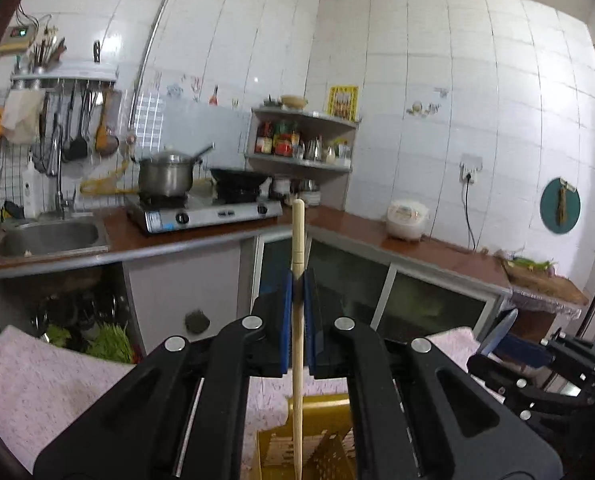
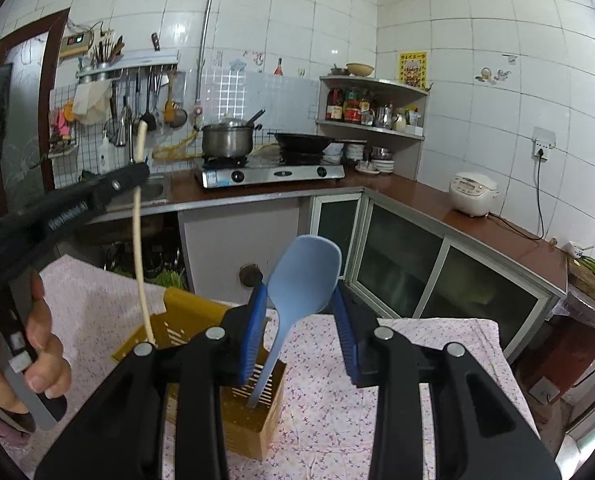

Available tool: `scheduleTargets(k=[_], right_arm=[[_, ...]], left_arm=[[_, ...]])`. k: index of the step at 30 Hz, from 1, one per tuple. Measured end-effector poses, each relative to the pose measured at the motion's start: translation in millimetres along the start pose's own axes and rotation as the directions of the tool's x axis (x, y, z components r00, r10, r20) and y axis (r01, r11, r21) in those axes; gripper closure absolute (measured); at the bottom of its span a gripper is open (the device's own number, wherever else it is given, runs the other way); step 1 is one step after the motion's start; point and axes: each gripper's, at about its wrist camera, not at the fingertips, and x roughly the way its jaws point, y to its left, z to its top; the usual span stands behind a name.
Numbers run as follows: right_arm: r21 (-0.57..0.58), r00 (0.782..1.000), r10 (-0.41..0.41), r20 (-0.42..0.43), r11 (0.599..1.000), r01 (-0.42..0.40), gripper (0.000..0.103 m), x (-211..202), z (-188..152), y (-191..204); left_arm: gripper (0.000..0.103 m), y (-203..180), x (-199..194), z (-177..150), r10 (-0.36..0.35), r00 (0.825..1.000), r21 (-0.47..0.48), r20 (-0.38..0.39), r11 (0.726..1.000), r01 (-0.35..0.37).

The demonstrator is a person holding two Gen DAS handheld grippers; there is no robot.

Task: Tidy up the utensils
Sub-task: 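Lift the chopstick with the left tool while the right tool carries the spoon toward the yellow holder, then lower the chopstick into the yellow holder and open the left tool while the right tool drops the spoon in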

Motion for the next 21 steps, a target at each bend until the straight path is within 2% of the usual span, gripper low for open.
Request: scheduleTargets(k=[5, 12, 17, 21], right_arm=[[-0.023, 0.998, 0.028, -0.049, 0.999, -0.029, 0.069, 22.1, -23.2, 10.4], [-0.005, 0.991, 0.078, -0.11, 0.997, -0.079, 0.069, 48.9, -54.3, 14.6], [-0.013, 0.988, 0.084, -0.129, 0.996, -0.087, 0.069, 59.2, -64.2, 18.6], [-0.003, 0.986, 0.093, -0.136, 0.996, -0.094, 0.069, 62.2, -68.9, 18.7]], left_arm=[[0.099, 12.6, 10.2, -28.0, 0.007, 0.997, -0.006, -0.075, 1.0, -0.007], [0.099, 23.6, 5.8, -53.8, 0.014, 0.991, 0.01, -0.131, 1.0, -0.013], [0.098, 36.7, 13.9, -66.1, 0.008, 0.982, -0.049, -0.19, 0.999, -0.018], [0.098, 35.3, 14.1, -72.1, 0.031, 0.977, -0.031, -0.209, 0.999, -0.038]])
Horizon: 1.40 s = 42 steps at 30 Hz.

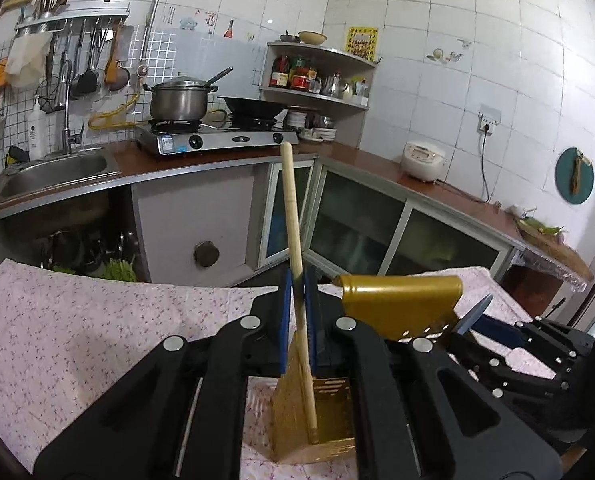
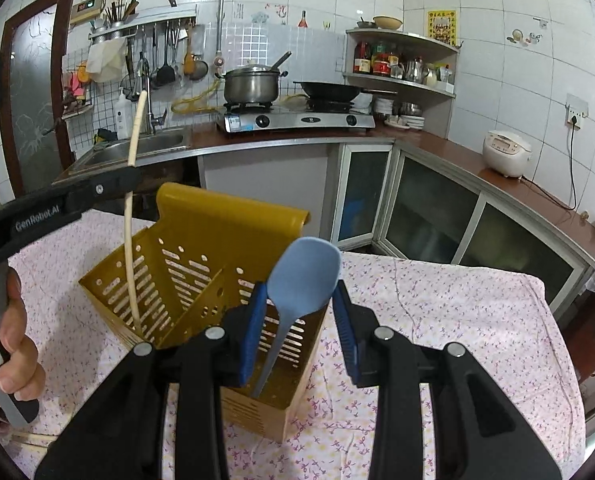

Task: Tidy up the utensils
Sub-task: 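Lower the chopstick into the yellow holder and open the left tool while the right tool drops the spoon in, then grasp a wooden chopstick with the left tool while the right tool grasps another chopstick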

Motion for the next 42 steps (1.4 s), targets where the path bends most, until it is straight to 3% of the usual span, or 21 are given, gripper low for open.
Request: scheduleTargets(k=[8, 10, 12, 13, 15, 23, 27, 33, 42], right_arm=[[0.039, 0.999, 0.034, -0.014, 0.999, -0.033, 0.068, -4.0, -3.7, -3.1], [0.065, 0.998, 0.056, -0.007, 0.996, -0.056, 0.059, -12.0, -4.0, -7.4], [0.067, 0.999, 0.052, 0.008, 0.996, -0.052, 0.054, -21.5, -4.0, -9.6], [0.069, 0.999, 0.048, 0.016, 0.996, -0.049, 0.054, -28.6, -4.5, -10.9], [0.087, 0.998, 0.054, 0.016, 0.995, -0.055, 0.053, -42.3, -8.6, -14.5], [0.078, 0.997, 0.007, -0.078, 0.997, -0.001, 0.047, -69.4, -53.0, -16.4], [0.088, 0.992, -0.011, -0.126, 0.996, 0.022, 0.047, -75.2, -77.2, -17.3], [0.102, 0.977, -0.019, -0.212, 0.994, 0.041, 0.047, -68.3, -107.0, -14.9], [0.055, 0.956, -0.024, -0.292, 0.998, 0.042, 0.047, -52.5, -127.8, 3.3]], left_arm=[[0.092, -3.4, -3.6, -8.2, 0.026, 0.999, 0.016, -0.031, 1.0, -0.026], [0.084, -2.9, -10.4, -7.8, 0.028, 0.999, 0.011, -0.031, 1.0, -0.028], [0.069, -3.0, -19.3, -6.9, 0.029, 0.999, 0.011, -0.03, 1.0, -0.028], [0.065, -3.1, -26.8, -6.5, 0.036, 0.999, 0.014, -0.026, 0.999, -0.036], [0.048, -2.9, -41.7, -7.4, 0.037, 0.999, 0.014, -0.026, 0.999, -0.036], [0.012, 14.5, -93.1, -37.4, 0.045, 0.991, -0.001, -0.124, 0.999, -0.046], [0.005, 21.2, -107.3, -61.9, 0.061, 0.983, 0.024, -0.176, 0.998, -0.058], [0.005, 26.2, -115.1, -97.1, 0.073, 0.964, 0.066, -0.256, 0.996, -0.058], [0.009, 32.5, -86.6, -136.7, 0.086, 0.923, 0.076, -0.375, 0.995, -0.062]])
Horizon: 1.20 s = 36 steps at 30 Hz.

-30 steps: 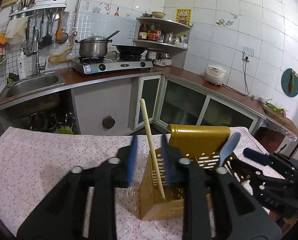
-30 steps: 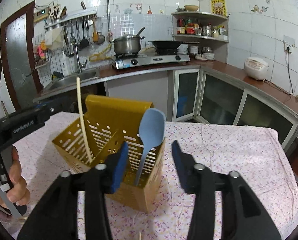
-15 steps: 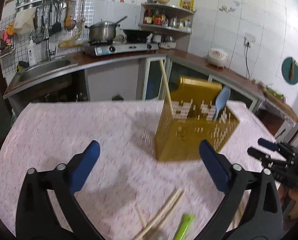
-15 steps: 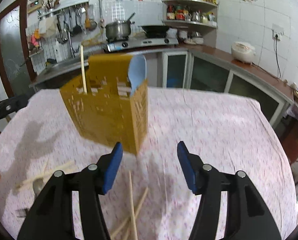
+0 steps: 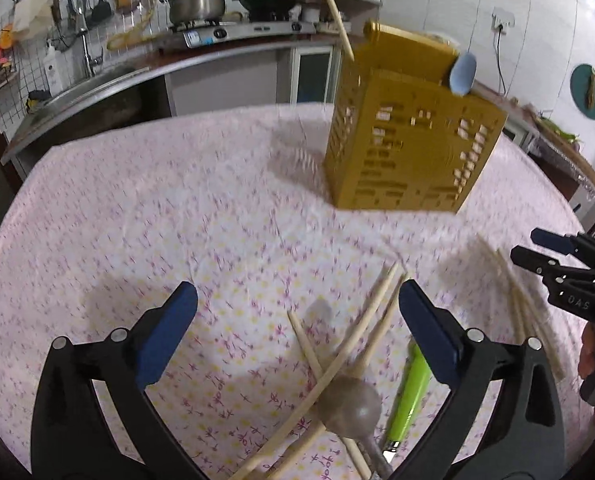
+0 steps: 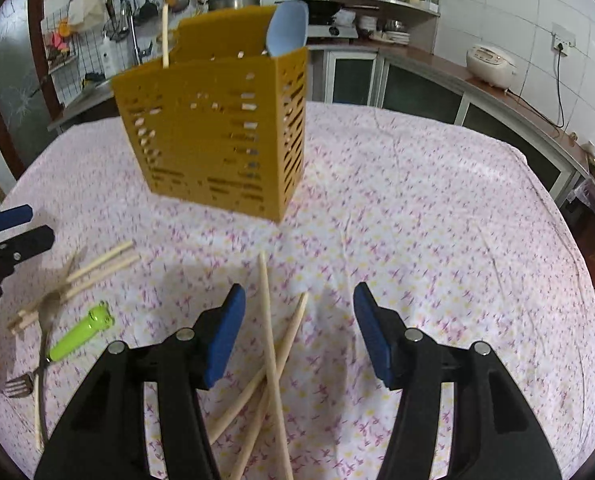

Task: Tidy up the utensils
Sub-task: 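Grasp a wooden chopstick with the left tool while the right tool grasps another chopstick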

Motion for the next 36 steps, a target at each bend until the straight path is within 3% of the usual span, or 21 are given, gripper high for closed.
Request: scheduleTargets(k=[7, 11, 19, 23, 25, 30, 33, 36], right_arm=[[-0.006, 0.999, -0.004, -0.043, 1.0, 0.004, 0.048, 14.0, -4.7, 4.6], [-0.029, 0.997, -0.015, -0.069, 0.999, 0.013, 0.059, 21.5, -5.0, 8.4], [-0.076, 0.995, -0.02, -0.101, 0.997, 0.013, 0.074, 30.0, -1.4, 18.8], [-0.073, 0.994, -0.02, -0.109, 0.997, 0.012, 0.081, 31.7, 1.0, 19.1], [-0.07, 0.993, -0.018, -0.116, 0.997, 0.01, 0.086, 32.4, 2.3, 18.5], [-0.062, 0.992, -0.019, -0.126, 0.998, 0.012, 0.093, 33.7, 4.2, 16.7], [-0.046, 0.991, -0.013, -0.135, 0.999, 0.007, 0.095, 33.8, 5.7, 16.2], [-0.041, 0.99, -0.011, -0.143, 0.999, 0.005, 0.096, 33.7, 8.0, 16.1]], left_arm=[[0.026, -14.7, 23.4, -7.9, -0.019, 0.998, 0.059, -0.067, 0.998, 0.023], [0.046, -18.9, 39.0, -7.5, -0.014, 0.992, 0.075, -0.124, 0.997, 0.023], [0.049, -32.8, 44.8, -8.2, 0.03, 0.989, 0.141, -0.148, 0.99, -0.009], [0.058, -32.6, 44.7, -8.1, 0.037, 0.988, 0.146, -0.151, 0.989, -0.014], [0.062, -30.7, 45.0, -7.8, 0.036, 0.987, 0.138, -0.156, 0.99, -0.014], [0.091, -16.7, 47.3, -1.5, 0.04, 0.983, 0.088, -0.177, 0.996, -0.024], [0.099, -5.7, 48.7, 2.7, 0.01, 0.981, 0.037, -0.195, 0.999, -0.003], [0.099, 3.9, 49.1, 6.7, -0.005, 0.979, -0.005, -0.205, 1.0, 0.004]])
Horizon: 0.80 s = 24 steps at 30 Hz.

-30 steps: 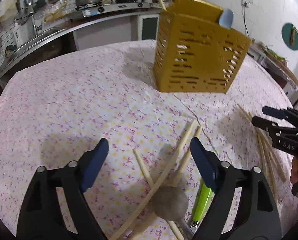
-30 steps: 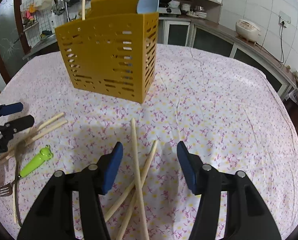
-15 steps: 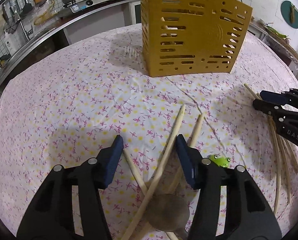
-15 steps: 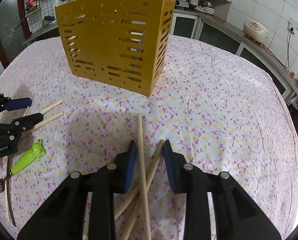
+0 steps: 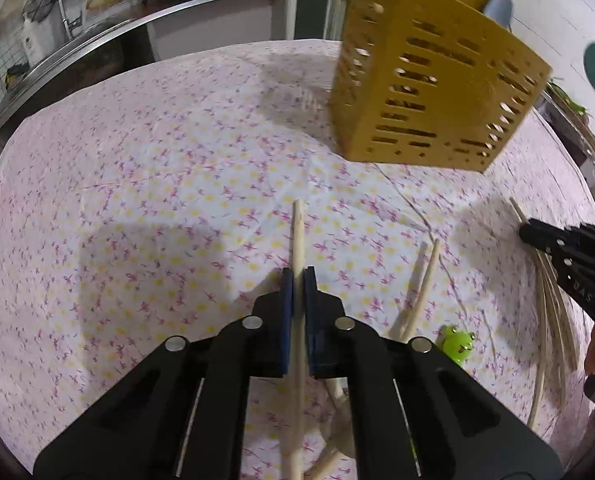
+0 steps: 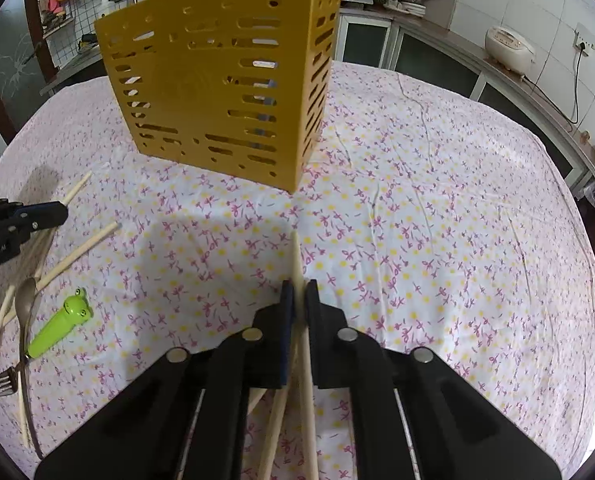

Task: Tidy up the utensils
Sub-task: 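Grasp a wooden chopstick with the left tool while the right tool grasps another chopstick, then lift the chopstick with the left tool while the right tool carries its chopstick toward the holder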

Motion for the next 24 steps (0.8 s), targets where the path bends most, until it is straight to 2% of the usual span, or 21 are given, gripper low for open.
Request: scheduleTargets(k=[9, 13, 16, 19, 24], right_arm=[[0.045, 0.999, 0.033, 0.0, 0.998, -0.033, 0.096, -6.6, 5.4, -12.4], [0.073, 0.997, 0.069, 0.028, 0.995, -0.071, 0.096, -16.6, 6.6, -19.3], [0.088, 0.995, 0.086, 0.051, 0.992, -0.09, 0.096, -23.8, 8.7, -24.6], [0.095, 0.993, 0.09, 0.078, 0.991, -0.097, 0.096, -33.1, 7.6, -26.0], [0.109, 0.987, 0.099, 0.123, 0.988, -0.113, 0.096, -50.9, 6.8, -29.0]], left_arm=[[0.099, 20.7, -6.5, 13.5, -0.01, 1.0, -0.088, -0.01, 0.996, 0.009], [0.099, 24.4, -20.3, 13.9, -0.003, 0.999, -0.1, 0.035, 0.995, 0.006], [0.099, 25.8, -33.1, 13.7, -0.025, 0.997, -0.115, 0.077, 0.993, 0.034], [0.099, 20.0, -48.7, 12.7, -0.022, 0.991, -0.092, 0.13, 0.995, 0.035], [0.099, 11.5, -65.5, 10.9, -0.02, 0.985, -0.077, 0.17, 0.996, 0.033]])
